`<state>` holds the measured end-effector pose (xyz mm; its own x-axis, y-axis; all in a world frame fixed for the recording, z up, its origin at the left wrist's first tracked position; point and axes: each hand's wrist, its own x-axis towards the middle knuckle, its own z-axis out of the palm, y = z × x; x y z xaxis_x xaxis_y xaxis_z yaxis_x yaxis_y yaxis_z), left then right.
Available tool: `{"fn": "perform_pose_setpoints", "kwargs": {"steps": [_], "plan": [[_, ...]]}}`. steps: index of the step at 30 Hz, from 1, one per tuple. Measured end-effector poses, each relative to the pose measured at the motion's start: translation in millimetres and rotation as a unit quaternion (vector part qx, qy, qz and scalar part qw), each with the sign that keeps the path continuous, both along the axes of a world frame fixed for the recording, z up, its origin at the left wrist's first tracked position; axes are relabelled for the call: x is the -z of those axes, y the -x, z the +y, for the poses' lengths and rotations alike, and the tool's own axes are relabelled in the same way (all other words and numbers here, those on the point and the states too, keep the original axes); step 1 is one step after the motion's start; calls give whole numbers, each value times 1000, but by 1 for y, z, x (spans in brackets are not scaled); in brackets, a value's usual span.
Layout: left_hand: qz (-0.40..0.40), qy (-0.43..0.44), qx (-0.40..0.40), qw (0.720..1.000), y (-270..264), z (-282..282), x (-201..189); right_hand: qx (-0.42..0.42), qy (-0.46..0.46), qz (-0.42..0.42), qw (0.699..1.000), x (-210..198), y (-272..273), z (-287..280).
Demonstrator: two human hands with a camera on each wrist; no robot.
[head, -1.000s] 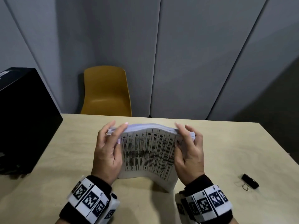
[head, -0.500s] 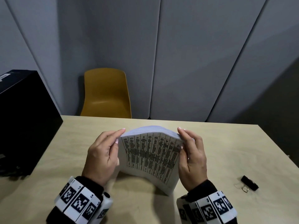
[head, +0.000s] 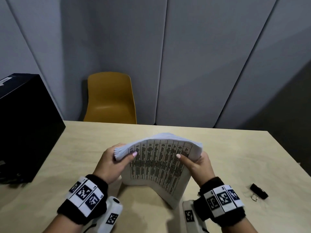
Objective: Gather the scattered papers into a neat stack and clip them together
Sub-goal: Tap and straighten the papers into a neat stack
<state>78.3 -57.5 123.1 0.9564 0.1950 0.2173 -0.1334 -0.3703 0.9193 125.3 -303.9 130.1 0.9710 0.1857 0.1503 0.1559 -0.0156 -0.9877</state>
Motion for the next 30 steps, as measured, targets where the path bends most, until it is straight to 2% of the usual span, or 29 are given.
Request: {"fn": "perform_pose_setpoints", "kwargs": {"steps": [2, 5, 9, 11, 15, 20, 23, 26, 30], "plan": [[-7, -8, -27, 1000, -2, -3, -1, 16, -28, -12, 999, 1, 0, 2], [-43, 11, -3, 999, 1, -7, -9, 20, -59, -32, 998, 2, 1, 1], [8, 41, 34, 999, 9, -11, -2, -8, -18, -1, 1000, 11, 1, -4], [28, 51, 14, 998, 9, -14, 3, -5, -4, 11, 1000, 14, 0, -2], [12, 39, -16, 999, 7, -13, -3, 12, -15, -9, 1000, 12, 2, -4], [66, 131, 20, 989, 9, -2, 13, 9, -13, 7, 1000, 23, 7, -8], [38, 186, 33, 981, 10, 2, 14, 8, -47, 31, 998, 29, 5, -9], [26, 195, 57, 979, 9, 6, 8, -2, -82, 63, 995, 30, -1, -12], [56, 205, 50, 976, 5, 1, 14, -21, -17, 60, 998, 24, -1, -10]]}}
